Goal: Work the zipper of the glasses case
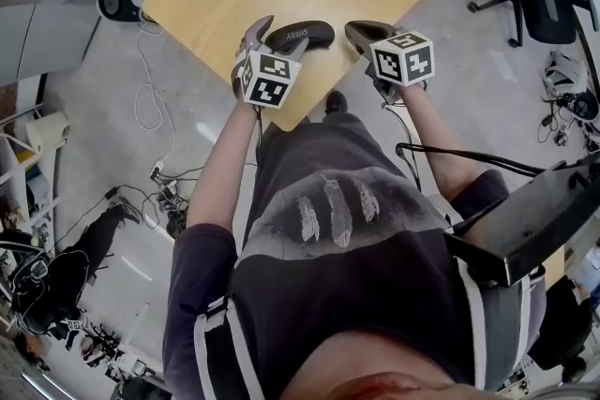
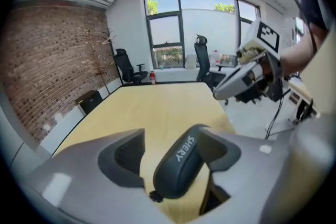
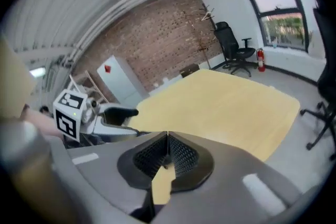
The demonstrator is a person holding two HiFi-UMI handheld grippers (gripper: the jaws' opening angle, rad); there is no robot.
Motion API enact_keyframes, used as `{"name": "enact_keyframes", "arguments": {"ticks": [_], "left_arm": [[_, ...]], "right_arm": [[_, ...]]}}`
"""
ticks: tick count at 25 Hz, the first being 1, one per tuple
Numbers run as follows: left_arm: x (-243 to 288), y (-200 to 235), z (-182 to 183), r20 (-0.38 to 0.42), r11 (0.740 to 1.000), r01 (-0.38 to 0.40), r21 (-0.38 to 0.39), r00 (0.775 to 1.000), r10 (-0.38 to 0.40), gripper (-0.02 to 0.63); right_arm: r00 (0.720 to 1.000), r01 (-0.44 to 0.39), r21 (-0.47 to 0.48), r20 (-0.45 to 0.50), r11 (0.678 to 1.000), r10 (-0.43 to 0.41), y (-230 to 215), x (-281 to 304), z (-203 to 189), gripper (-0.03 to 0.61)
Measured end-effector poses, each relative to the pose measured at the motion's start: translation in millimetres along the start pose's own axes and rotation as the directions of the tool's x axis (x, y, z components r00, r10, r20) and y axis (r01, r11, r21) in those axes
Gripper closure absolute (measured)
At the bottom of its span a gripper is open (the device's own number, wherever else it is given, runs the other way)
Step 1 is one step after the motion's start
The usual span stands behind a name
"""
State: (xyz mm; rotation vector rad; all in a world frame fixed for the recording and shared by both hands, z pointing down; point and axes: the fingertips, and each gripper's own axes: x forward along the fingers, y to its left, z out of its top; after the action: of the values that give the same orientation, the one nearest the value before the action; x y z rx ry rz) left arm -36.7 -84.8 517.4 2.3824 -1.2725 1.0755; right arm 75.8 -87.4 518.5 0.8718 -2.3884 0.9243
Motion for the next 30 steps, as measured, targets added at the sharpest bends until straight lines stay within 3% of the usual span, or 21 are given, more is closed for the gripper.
{"name": "enact_keyframes", "arguments": {"ticks": [2, 3, 4, 8, 13, 18, 25, 30], "left_arm": [[-20.7, 19.6, 12.3, 0.084, 0.996, -0.029, -0.081, 0.996, 0.035, 0.429], [-31.3, 28.2, 15.0, 0.109, 0.992, -0.037, -0.123, 0.993, 0.050, 0.560], [-40.8, 33.5, 15.8, 0.122, 0.986, -0.034, -0.162, 0.991, 0.054, 0.612], [-68.8, 24.6, 21.6, 0.151, 0.965, 0.022, -0.261, 0.988, 0.018, 0.614], [-104.5, 3.2, 38.0, 0.211, 0.948, 0.006, -0.318, 0.975, 0.064, 0.614], [-137.1, -9.3, 32.1, 0.199, 0.938, -0.043, -0.344, 0.973, 0.118, 0.614], [-177.2, -19.0, 8.9, 0.204, 0.872, -0.106, -0.478, 0.952, 0.228, 0.614], [-206.0, -17.4, -10.0, 0.220, 0.863, -0.122, -0.490, 0.941, 0.257, 0.614]], "right_arm": [[0.989, -0.136, 0.087, 0.074, 0.987, 0.130, 19.7, 2.1, 22.4, 0.577], [0.978, -0.194, 0.096, 0.094, 0.976, 0.185, 30.5, 3.4, 31.8, 0.577], [0.968, -0.237, 0.082, 0.101, 0.968, 0.228, 40.2, 4.2, 39.2, 0.577], [0.936, -0.339, -0.010, 0.096, 0.941, 0.338, 68.3, 0.9, 53.8, 0.577], [0.900, -0.425, -0.095, 0.064, 0.900, 0.432, 98.0, -6.8, 49.9, 0.578], [0.844, -0.530, -0.059, 0.052, 0.846, 0.533, 122.2, -6.2, 39.7, 0.578], [0.755, -0.655, 0.007, 0.043, 0.755, 0.654, 155.9, -19.3, 31.7, 0.578], [0.749, -0.663, 0.036, 0.046, 0.748, 0.661, 178.9, -12.0, 23.5, 0.578]]}}
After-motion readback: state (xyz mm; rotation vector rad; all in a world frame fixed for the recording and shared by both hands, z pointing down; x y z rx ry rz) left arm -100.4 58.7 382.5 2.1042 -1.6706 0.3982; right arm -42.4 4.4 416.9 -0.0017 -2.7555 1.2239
